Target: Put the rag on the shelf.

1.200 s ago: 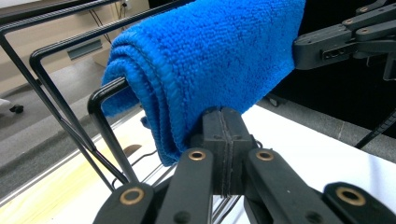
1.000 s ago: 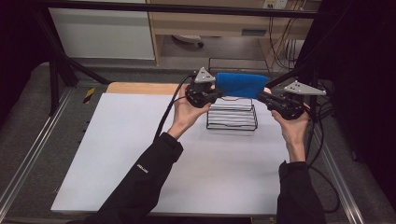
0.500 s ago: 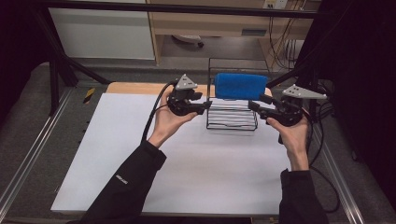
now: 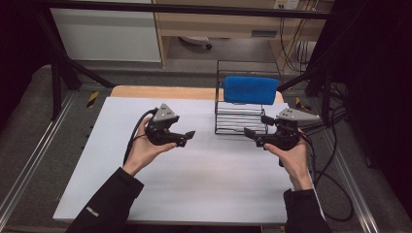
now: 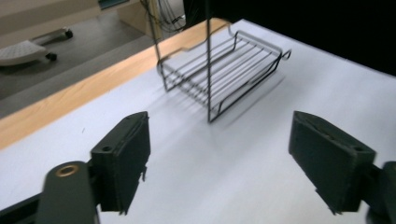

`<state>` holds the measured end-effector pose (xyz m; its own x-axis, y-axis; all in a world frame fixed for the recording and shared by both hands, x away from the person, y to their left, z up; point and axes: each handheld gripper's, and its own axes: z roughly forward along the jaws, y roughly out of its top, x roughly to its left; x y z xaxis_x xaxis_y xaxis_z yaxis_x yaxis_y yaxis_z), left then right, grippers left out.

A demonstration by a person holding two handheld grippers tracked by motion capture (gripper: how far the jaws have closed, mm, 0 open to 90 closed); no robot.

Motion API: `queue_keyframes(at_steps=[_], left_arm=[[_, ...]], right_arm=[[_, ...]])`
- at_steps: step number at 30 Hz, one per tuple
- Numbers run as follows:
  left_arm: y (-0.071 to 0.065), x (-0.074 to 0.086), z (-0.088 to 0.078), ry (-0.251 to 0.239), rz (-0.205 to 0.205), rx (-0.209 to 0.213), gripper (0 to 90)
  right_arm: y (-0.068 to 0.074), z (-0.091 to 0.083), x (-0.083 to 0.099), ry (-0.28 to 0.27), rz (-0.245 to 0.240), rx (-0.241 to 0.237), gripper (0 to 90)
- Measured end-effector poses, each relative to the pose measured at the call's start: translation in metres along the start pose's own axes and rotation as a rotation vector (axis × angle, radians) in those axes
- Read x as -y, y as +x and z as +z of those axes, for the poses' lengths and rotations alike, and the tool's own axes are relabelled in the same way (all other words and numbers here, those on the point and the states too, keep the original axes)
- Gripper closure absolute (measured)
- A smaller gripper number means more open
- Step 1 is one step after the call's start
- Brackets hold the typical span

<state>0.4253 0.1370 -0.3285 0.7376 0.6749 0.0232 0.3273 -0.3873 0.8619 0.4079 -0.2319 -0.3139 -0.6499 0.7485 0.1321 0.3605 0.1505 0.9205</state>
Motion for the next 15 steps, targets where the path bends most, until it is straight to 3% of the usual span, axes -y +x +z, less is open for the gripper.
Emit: queue_keyframes(at_steps=[9,15], left_arm=[[0.017,0.062,-0.029,0.019,-0.058,-0.053,9.3],[0.024,0.101,-0.042,0.027,-0.088,-0.072,8.2]], right_arm=[[0.009,0.022,0.037,0.079,-0.004,-0.029,7.1],[0.011,0.028,0.066,0.11,0.027,-0.056,4.9]])
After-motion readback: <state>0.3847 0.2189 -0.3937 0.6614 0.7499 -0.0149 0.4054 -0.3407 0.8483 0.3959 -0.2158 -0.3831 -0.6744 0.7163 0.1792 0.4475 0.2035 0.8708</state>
